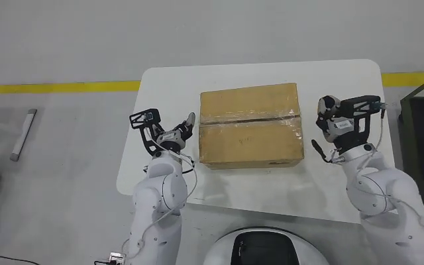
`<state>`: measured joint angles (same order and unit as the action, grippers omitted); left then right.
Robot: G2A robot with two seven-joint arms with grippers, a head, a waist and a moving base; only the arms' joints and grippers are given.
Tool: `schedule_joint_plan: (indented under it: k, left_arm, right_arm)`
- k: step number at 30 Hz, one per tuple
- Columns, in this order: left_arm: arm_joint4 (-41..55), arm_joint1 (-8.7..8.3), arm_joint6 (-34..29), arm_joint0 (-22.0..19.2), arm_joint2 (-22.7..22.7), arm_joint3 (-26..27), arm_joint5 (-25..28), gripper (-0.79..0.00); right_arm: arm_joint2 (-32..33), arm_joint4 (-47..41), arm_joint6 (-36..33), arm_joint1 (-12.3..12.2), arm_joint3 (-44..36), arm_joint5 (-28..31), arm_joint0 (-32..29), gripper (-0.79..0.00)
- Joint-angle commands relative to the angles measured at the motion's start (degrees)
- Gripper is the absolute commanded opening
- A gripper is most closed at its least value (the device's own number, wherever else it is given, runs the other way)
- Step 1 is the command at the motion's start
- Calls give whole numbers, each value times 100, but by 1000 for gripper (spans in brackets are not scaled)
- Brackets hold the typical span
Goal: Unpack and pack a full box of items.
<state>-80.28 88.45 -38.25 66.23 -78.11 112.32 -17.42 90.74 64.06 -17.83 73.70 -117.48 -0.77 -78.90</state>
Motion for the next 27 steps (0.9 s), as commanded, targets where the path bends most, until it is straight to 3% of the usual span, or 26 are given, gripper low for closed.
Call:
schedule_joint_plan:
  k: [1, 4, 6, 8, 9, 10, 16, 17, 22, 27]
  left_arm:
    - [-38, -3, 47, 16, 44, 25, 47, 0]
    - [-168, -9, 148, 66, 75, 106, 27, 0]
    - [-405, -18, 231, 115, 99, 132, -1, 0]
    - [-614, -25, 298, 184, 129, 143, -30, 0]
    - [-738, -31, 325, 223, 135, 126, -45, 0]
    - [-953, -42, 374, 258, 145, 91, -20, 0]
    - [-1817, -78, 820, 468, 180, -80, -63, 0]
    - [-1744, -75, 783, 457, 185, -69, -66, -1]
    - [-1819, -78, 820, 468, 180, -81, -63, -1]
    - [-1818, -78, 819, 468, 180, -80, -63, -1]
  right_arm:
    - [386, -121, 143, -21, -214, 90, -217, -785]
    - [1025, -294, 287, -58, -639, 355, -672, -757]
    - [1419, -469, 314, -72, -856, 537, -1011, -662]
    - [1766, -415, 277, -94, -1046, 819, -1346, -437]
    - [1922, -289, 254, -106, -1132, 935, -1496, -62]
    - [2044, -195, 304, -109, -1220, 979, -1624, 0]
    - [2044, -195, 304, -109, -1220, 979, -1624, 0]
    - [2044, -194, 305, -109, -1220, 978, -1623, -200]
    - [2044, -195, 304, -109, -1220, 978, -1624, -34]
    - [2044, -195, 303, -109, -1220, 979, -1624, -1]
